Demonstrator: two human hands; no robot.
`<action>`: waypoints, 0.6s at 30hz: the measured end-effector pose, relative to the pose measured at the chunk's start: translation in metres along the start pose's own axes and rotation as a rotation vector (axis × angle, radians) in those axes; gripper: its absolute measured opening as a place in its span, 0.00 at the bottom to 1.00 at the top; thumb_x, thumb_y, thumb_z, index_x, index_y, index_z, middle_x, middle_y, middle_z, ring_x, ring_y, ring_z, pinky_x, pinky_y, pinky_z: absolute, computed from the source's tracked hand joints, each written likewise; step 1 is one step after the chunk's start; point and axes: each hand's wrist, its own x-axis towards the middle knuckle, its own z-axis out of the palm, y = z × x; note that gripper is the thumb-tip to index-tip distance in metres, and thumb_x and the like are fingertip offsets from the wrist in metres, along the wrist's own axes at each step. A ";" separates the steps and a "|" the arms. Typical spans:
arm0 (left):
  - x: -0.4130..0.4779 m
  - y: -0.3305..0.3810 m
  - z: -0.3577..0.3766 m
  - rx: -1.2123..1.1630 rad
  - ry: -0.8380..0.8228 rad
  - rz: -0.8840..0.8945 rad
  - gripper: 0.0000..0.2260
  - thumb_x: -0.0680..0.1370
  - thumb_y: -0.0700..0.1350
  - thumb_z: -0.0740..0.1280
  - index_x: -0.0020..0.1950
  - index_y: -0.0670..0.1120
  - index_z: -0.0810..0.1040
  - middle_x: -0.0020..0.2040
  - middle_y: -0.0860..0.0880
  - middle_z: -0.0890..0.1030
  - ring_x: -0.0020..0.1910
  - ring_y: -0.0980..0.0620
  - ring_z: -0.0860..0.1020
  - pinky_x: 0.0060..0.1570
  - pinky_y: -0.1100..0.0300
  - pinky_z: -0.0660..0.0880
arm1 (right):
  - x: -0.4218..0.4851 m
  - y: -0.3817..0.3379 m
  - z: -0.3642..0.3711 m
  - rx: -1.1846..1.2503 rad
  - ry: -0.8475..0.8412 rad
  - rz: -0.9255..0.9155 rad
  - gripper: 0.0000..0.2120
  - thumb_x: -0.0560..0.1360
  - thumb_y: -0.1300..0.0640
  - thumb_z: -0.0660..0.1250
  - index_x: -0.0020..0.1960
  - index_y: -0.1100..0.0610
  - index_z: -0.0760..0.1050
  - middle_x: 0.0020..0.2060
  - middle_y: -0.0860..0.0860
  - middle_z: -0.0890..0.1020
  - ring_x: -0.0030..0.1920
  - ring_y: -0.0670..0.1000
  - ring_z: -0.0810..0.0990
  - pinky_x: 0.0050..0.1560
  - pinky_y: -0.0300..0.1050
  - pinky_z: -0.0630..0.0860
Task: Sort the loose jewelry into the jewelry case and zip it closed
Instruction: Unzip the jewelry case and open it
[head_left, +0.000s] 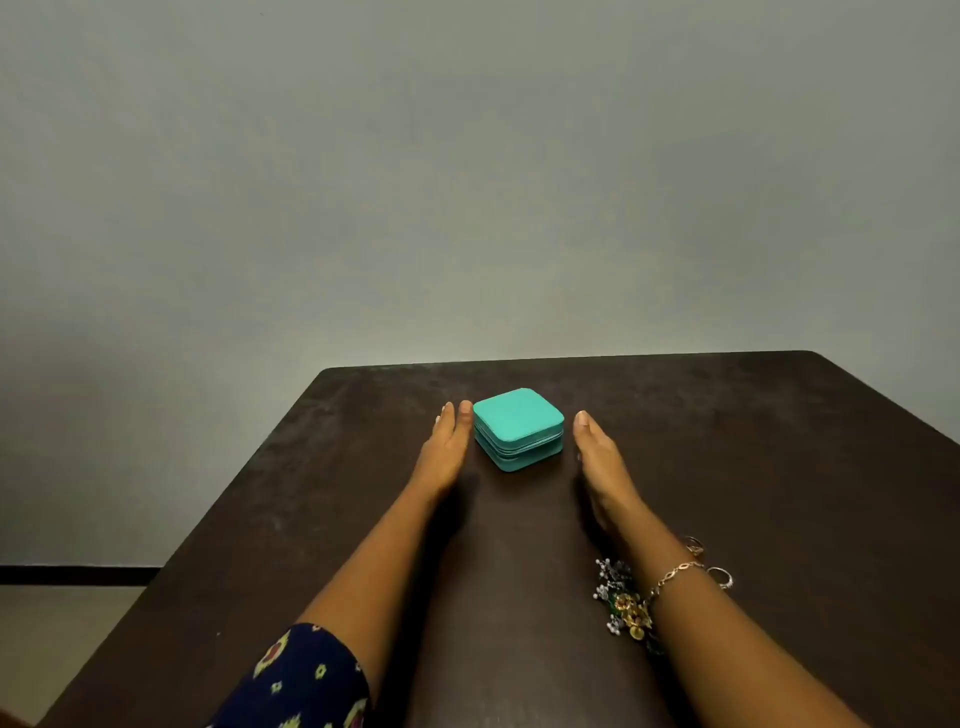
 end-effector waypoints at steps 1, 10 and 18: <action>0.003 -0.001 0.002 -0.024 0.024 0.005 0.30 0.78 0.62 0.47 0.76 0.48 0.52 0.77 0.48 0.53 0.76 0.50 0.51 0.73 0.52 0.48 | 0.004 0.003 0.001 0.053 0.006 0.008 0.23 0.81 0.52 0.52 0.72 0.61 0.58 0.69 0.51 0.65 0.69 0.48 0.63 0.69 0.42 0.58; 0.061 -0.052 0.031 -0.340 -0.033 -0.062 0.39 0.63 0.78 0.56 0.68 0.57 0.69 0.68 0.54 0.72 0.68 0.53 0.69 0.70 0.47 0.61 | 0.023 0.026 0.010 0.202 -0.060 0.058 0.27 0.78 0.43 0.51 0.73 0.56 0.59 0.69 0.48 0.66 0.67 0.44 0.64 0.61 0.38 0.62; 0.041 -0.018 0.033 -0.472 -0.042 -0.017 0.31 0.63 0.77 0.56 0.54 0.59 0.77 0.57 0.58 0.79 0.63 0.55 0.73 0.69 0.48 0.64 | 0.022 0.012 0.004 0.221 -0.114 0.038 0.26 0.79 0.45 0.49 0.73 0.56 0.58 0.70 0.49 0.66 0.57 0.39 0.66 0.52 0.30 0.66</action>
